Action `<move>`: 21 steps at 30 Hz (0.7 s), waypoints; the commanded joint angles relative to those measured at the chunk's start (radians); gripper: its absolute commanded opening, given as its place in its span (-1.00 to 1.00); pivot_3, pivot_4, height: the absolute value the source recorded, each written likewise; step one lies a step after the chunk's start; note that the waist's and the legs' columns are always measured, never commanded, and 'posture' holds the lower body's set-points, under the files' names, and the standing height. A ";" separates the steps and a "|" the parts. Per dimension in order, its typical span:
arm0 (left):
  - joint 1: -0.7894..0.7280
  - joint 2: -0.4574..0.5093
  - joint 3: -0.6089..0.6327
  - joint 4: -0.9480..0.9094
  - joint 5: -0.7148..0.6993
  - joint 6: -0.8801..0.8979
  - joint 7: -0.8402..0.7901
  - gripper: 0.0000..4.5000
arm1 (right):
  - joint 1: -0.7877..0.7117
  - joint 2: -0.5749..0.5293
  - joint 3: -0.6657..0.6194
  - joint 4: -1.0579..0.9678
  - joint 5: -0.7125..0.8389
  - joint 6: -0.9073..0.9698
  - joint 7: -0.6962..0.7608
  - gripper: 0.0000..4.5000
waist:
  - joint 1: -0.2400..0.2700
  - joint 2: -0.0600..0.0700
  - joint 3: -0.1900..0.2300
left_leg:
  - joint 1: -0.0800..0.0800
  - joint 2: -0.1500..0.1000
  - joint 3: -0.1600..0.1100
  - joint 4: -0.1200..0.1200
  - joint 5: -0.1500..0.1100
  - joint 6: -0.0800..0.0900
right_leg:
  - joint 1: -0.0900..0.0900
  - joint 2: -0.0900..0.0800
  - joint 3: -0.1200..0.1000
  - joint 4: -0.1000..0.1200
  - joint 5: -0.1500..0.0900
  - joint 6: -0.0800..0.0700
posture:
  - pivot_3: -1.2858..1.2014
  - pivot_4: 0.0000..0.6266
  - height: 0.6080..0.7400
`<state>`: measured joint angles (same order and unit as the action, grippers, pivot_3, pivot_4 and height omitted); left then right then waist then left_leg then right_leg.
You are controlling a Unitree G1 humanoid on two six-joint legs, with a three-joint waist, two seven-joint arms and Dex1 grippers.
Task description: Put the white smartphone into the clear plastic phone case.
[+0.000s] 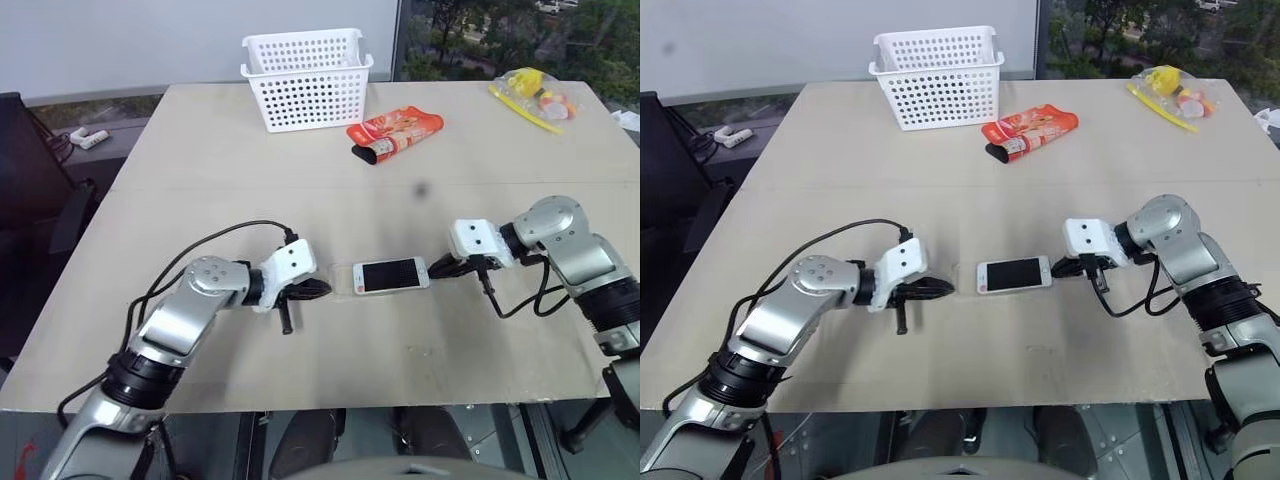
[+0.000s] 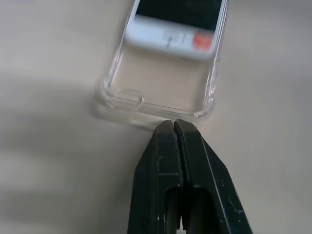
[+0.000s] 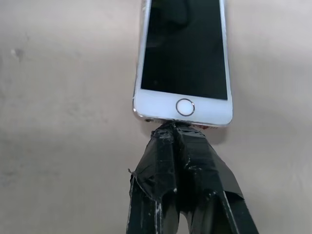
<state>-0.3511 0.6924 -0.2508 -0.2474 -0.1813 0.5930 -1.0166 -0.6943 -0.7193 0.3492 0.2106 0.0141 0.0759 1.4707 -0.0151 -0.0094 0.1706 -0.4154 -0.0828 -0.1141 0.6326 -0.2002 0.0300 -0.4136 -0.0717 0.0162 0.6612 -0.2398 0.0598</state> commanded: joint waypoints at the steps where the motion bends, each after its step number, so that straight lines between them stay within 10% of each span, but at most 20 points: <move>1: -0.013 -0.022 -0.014 -0.040 -0.010 0.011 0.017 -1.00 | -0.010 0.019 0.004 -0.074 0.006 0.014 -0.012 -0.99 | 0.001 0.000 0.000 | 0.000 0.000 0.000 0.000 0.000 0.000 | 0.000 0.000 0.000 0.000 0.000 0.000 | 0.03 -0.52 1.00; 21: -0.007 -0.013 0.077 0.034 -0.022 -0.004 0.021 -1.00 | -0.034 0.079 0.000 -0.049 -0.051 -0.019 -0.095 -0.99 | -0.002 0.000 0.000 | 0.001 0.000 0.000 0.000 0.000 0.000 | 0.000 0.000 0.000 0.001 0.000 0.000 | 0.03 -0.52 1.00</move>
<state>-0.3495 0.6710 -0.2194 -0.2079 -0.1803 0.6067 -0.9972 -0.6974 -0.6499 0.3551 0.1773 -0.0514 0.0826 1.3848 -0.0175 -0.0092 0.1705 -0.4145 -0.0828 -0.1140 0.6329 -0.2001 0.0298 -0.4135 -0.0714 0.0163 0.6619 -0.2397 0.0596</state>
